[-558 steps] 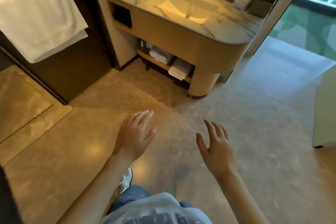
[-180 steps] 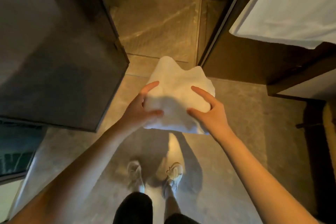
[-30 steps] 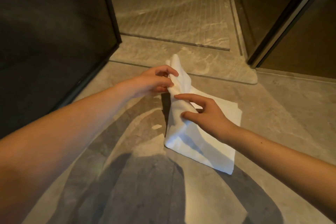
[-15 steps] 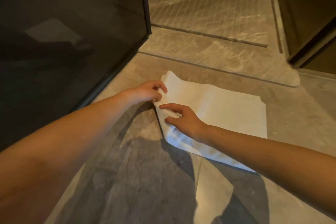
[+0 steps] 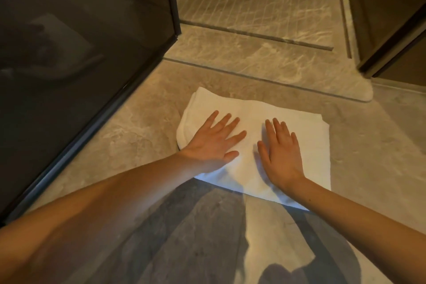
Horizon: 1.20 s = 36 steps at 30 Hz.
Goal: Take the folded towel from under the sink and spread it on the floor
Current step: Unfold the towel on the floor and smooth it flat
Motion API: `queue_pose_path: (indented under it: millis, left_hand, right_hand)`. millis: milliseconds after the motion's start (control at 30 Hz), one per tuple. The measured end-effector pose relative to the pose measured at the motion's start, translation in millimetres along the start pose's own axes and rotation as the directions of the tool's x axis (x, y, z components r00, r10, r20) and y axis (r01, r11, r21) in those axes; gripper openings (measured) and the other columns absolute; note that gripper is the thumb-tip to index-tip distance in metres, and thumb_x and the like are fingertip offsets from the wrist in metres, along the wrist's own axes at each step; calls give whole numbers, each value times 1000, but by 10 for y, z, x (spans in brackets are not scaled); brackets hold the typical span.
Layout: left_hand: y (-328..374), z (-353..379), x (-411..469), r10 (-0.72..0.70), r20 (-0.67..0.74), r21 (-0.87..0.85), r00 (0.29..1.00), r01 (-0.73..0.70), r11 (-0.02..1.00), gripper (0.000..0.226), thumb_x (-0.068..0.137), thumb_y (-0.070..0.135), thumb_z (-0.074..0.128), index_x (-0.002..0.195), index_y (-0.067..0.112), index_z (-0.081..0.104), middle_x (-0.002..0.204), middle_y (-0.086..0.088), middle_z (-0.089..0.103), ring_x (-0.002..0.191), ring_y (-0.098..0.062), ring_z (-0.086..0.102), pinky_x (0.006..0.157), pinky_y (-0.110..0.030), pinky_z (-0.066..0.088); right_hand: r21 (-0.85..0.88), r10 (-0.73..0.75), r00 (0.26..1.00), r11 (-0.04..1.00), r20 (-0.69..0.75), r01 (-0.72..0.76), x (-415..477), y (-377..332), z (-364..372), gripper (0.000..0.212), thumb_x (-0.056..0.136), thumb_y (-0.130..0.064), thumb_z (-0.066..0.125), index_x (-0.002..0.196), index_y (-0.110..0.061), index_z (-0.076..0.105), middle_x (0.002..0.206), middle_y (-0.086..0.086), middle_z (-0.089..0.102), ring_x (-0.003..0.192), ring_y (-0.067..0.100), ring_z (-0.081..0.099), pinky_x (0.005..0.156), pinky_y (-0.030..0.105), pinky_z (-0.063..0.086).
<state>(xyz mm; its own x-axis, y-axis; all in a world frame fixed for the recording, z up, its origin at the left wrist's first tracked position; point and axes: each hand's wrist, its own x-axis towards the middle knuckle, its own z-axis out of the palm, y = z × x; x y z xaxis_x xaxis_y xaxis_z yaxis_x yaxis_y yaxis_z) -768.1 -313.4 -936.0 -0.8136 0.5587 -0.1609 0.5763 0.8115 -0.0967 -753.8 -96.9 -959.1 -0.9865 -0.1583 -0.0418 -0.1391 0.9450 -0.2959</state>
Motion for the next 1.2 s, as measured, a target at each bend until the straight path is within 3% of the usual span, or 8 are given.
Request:
queue_pose_path:
  millis: [167, 333, 500, 700, 867, 967, 1067, 1200]
  left_hand:
    - [-230, 174, -74, -122, 167, 52, 978, 115, 992, 64, 95, 63, 4, 152, 39, -16, 162, -20, -11, 149, -37, -8, 119, -52, -4]
    - [-385, 471, -366, -169, 98, -126, 981, 181, 975, 63, 90, 67, -6, 145, 45, -27, 161, -13, -23, 148, -27, -22, 119, -47, -10]
    - [-416, 644, -403, -189, -30, -178, 982, 180, 967, 65, 96, 66, 1, 153, 39, -13, 163, -13, -13, 150, -25, -17, 121, -48, -5]
    - [-385, 609, -420, -185, -26, -152, 982, 179, 972, 66, 96, 64, 0, 154, 35, -11, 163, -17, -11, 150, -29, -14, 120, -48, -9]
    - [-77, 547, -616, -235, -46, -199, 971, 221, 955, 72, 97, 60, 7, 157, 21, 3, 158, -33, 0, 148, -44, -3, 121, -52, -3]
    - [126, 437, -680, -289, 0, -187, 957, 284, 941, 77, 95, 60, 10, 156, 14, 9, 153, -42, 5, 144, -54, 7, 120, -56, 4]
    - [176, 272, -567, -315, 151, -39, 937, 324, 945, 77, 96, 63, 14, 156, 17, -1, 153, -41, 8, 145, -51, 10, 120, -54, -3]
    - [-85, 33, -332, -243, 52, -51, 969, 245, 968, 63, 99, 55, 20, 155, 26, 14, 157, -21, 25, 141, -37, 27, 118, -49, 7]
  right_hand:
    - [-118, 49, 997, 992, 67, -41, -124, 253, 104, 67, 96, -56, 6, 157, -28, 2, 164, 3, -1, 151, 24, -6, 122, 42, -3]
    - [-103, 32, 998, 994, 56, -26, -144, 314, 137, 63, 97, -54, 7, 156, -34, 3, 164, -2, -1, 151, 19, -7, 122, 39, -3]
    - [-102, 33, 998, 994, 63, -26, -135, 336, 152, 62, 97, -54, 9, 156, -35, 2, 164, -3, -2, 151, 17, -8, 123, 40, -1]
    - [-108, 12, 997, 994, 75, -4, -128, 343, 133, 62, 97, -54, 10, 156, -34, 2, 164, -2, -1, 151, 18, -7, 122, 39, -2]
    - [-152, -128, 981, 977, 147, 150, 5, 457, 5, 62, 98, -56, 9, 155, -36, 0, 164, -4, -1, 151, 18, -6, 122, 38, -1]
    - [-208, -216, 954, 943, 207, 258, 189, 528, -94, 59, 100, -54, 13, 154, -37, -3, 164, -3, -1, 151, 18, -4, 122, 39, 2]
    - [-277, -234, 928, 907, 291, 316, 403, 500, -214, 60, 101, -52, 15, 155, -34, -6, 164, -2, -4, 151, 19, -4, 122, 41, 4]
    - [-241, -102, 984, 961, 150, 136, 301, 192, -228, 64, 100, -51, 23, 157, -27, 5, 164, 6, 5, 151, 29, 3, 120, 47, 7]
